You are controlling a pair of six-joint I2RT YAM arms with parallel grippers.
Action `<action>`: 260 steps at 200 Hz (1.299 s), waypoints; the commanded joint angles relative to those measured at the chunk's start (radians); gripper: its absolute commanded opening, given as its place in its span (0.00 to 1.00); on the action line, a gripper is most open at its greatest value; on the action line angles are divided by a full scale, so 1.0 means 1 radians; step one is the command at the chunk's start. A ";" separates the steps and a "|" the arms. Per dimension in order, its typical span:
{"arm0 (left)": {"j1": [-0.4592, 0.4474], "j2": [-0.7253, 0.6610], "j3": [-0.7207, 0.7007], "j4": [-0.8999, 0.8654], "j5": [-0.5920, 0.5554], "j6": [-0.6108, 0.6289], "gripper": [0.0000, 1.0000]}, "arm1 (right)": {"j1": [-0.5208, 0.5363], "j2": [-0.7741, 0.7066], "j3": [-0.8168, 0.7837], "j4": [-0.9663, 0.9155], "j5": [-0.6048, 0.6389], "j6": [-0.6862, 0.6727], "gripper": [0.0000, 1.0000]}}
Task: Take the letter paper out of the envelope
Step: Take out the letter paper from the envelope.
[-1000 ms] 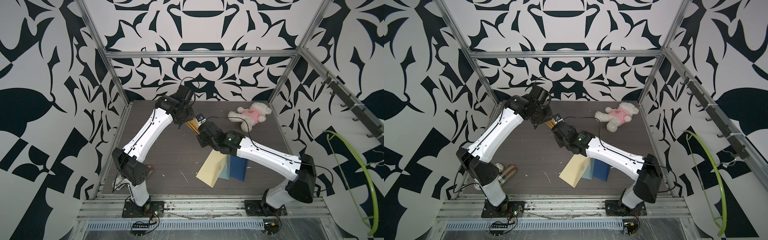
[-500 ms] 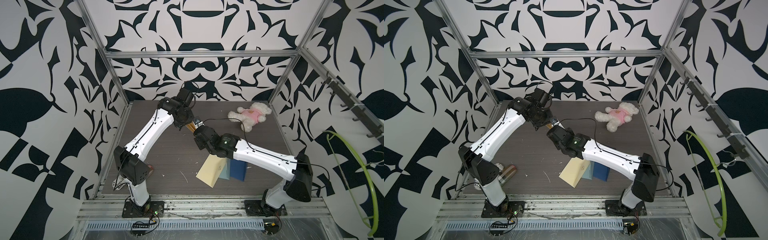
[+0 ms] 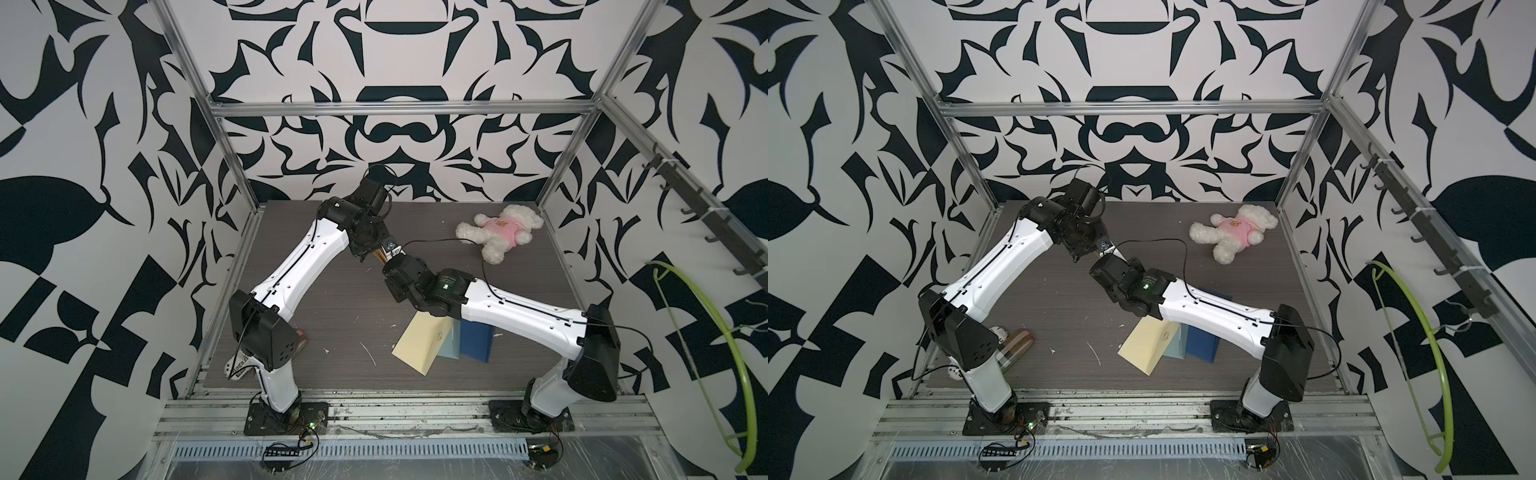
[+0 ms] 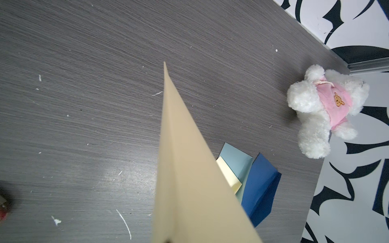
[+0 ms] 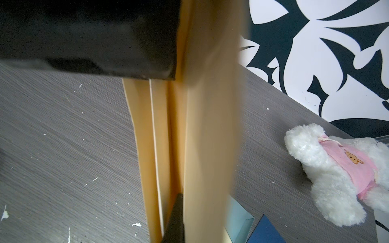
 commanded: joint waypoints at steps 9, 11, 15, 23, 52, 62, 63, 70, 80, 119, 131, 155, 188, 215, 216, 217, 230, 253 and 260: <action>-0.017 0.015 -0.017 -0.026 0.032 0.012 0.00 | 0.007 -0.032 0.065 0.101 0.032 0.001 0.00; -0.016 0.013 -0.015 -0.026 0.033 0.011 0.00 | 0.006 -0.032 0.065 0.100 0.030 0.001 0.00; -0.016 0.013 -0.010 -0.026 0.031 0.012 0.00 | 0.007 -0.032 0.065 0.099 0.028 0.001 0.00; -0.016 0.011 -0.005 -0.024 0.029 0.012 0.00 | 0.006 -0.032 0.065 0.100 0.017 0.001 0.00; -0.016 -0.013 0.024 -0.005 0.012 0.009 0.00 | -0.008 -0.051 0.033 0.100 -0.050 0.010 0.00; -0.016 -0.020 0.038 0.002 0.012 0.008 0.00 | -0.023 -0.059 0.020 0.096 -0.093 0.025 0.00; -0.016 -0.021 0.039 0.003 0.012 0.008 0.00 | -0.024 -0.060 0.019 0.095 -0.096 0.026 0.00; -0.017 -0.025 0.051 0.009 0.012 0.008 0.00 | -0.033 -0.063 0.013 0.092 -0.118 0.034 0.00; -0.017 -0.028 0.069 0.015 0.020 0.005 0.00 | -0.044 -0.065 0.008 0.081 -0.150 0.047 0.00; -0.016 -0.018 0.152 0.003 0.038 0.003 0.00 | -0.089 -0.054 0.015 0.034 -0.228 0.098 0.00; -0.016 -0.014 0.174 -0.003 0.039 0.002 0.00 | -0.110 -0.049 0.020 0.017 -0.252 0.118 0.00; -0.017 -0.015 0.203 0.000 0.051 -0.002 0.00 | -0.134 -0.043 0.030 -0.006 -0.272 0.128 0.00; -0.017 -0.057 0.179 0.110 0.082 -0.011 0.00 | -0.168 -0.036 0.029 -0.032 -0.303 0.178 0.00; -0.017 -0.076 0.197 0.165 0.096 -0.010 0.00 | -0.200 -0.041 0.018 -0.038 -0.333 0.215 0.00; -0.017 -0.077 0.198 0.167 0.095 -0.010 0.00 | -0.201 -0.042 0.018 -0.038 -0.334 0.216 0.00; -0.017 -0.078 0.199 0.169 0.096 -0.011 0.00 | -0.202 -0.041 0.018 -0.038 -0.334 0.218 0.00; -0.017 -0.085 0.207 0.192 0.097 -0.010 0.00 | -0.215 -0.044 0.016 -0.044 -0.343 0.229 0.00; -0.014 -0.107 0.210 0.238 0.089 -0.013 0.00 | -0.235 -0.047 0.015 -0.050 -0.352 0.251 0.00; -0.015 -0.113 0.212 0.248 0.085 -0.012 0.00 | -0.240 -0.048 0.012 -0.051 -0.356 0.258 0.00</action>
